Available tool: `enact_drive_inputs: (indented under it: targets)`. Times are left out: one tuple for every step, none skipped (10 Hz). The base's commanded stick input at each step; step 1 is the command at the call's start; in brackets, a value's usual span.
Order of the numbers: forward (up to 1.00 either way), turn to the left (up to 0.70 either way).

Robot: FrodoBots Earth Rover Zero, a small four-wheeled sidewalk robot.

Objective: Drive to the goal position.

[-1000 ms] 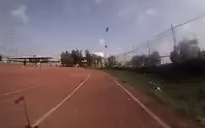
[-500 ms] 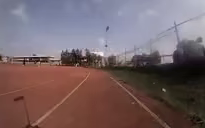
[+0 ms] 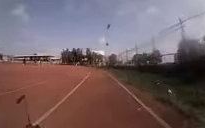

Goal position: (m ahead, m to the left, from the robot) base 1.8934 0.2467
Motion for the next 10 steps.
enact_drive_inputs:
  targets:
    - [0.50,0.00]
    - [0.50,0.00]
    - [0.50,0.00]
    - [0.50,0.00]
    - [0.50,0.00]
    - [0.50,0.00]
    - [0.50,0.00]
    - [0.50,0.00]
    - [0.50,0.00]
    - [0.50,0.00]
